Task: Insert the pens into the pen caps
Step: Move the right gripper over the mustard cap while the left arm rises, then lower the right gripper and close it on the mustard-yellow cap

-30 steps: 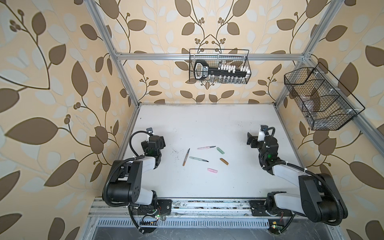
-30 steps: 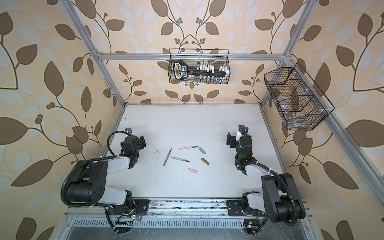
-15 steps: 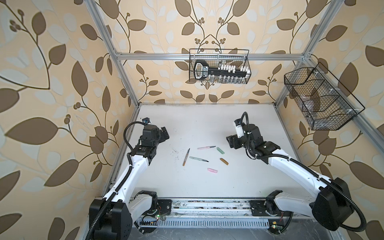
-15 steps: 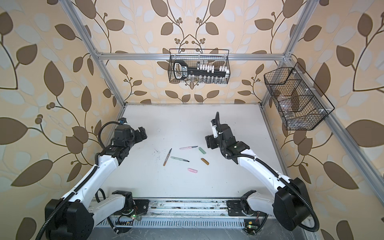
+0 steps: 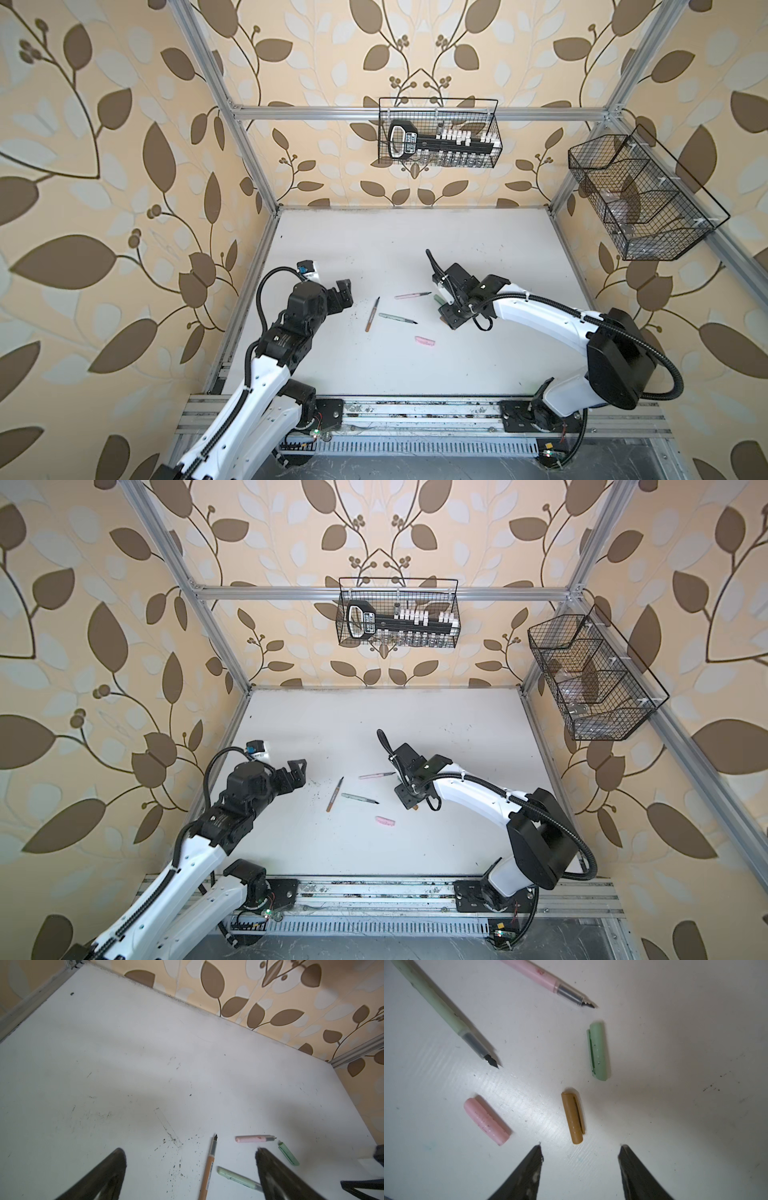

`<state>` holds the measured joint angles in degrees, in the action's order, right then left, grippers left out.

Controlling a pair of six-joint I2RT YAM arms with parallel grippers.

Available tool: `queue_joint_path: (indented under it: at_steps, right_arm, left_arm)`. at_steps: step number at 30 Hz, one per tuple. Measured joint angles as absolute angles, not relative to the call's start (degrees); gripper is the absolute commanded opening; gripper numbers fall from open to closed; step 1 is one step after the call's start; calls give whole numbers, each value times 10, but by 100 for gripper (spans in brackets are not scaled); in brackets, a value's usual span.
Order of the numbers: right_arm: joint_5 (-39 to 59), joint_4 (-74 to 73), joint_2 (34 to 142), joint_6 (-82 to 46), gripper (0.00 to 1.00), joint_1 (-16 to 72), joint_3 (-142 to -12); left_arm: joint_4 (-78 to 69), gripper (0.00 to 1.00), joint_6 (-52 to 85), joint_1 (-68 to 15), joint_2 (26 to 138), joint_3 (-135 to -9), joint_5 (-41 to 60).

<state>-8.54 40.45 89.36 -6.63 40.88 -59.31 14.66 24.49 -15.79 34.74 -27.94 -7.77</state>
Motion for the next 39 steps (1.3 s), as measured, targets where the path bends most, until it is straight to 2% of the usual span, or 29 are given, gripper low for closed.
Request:
queue_joint_path:
  at_steps: [5,10,16,25,39]
  right_arm:
    - [-85,414,937,-54,48,417,-615]
    - [-88,417,971,-37,42,432,-642]
    - [-93,427,990,-27,42,435,-646]
    - [-103,429,1007,-17,40,440,-646]
    - [-151,429,1038,-10,33,453,-646]
  left_arm:
    - [178,99,243,-158,312,-293,-78]
    - [206,99,245,-158,394,-347,-76]
    - [220,99,248,-158,460,-359,-51]
    - [197,99,258,-158,352,-325,-44]
    - [190,99,256,-158,342,-306,-38]
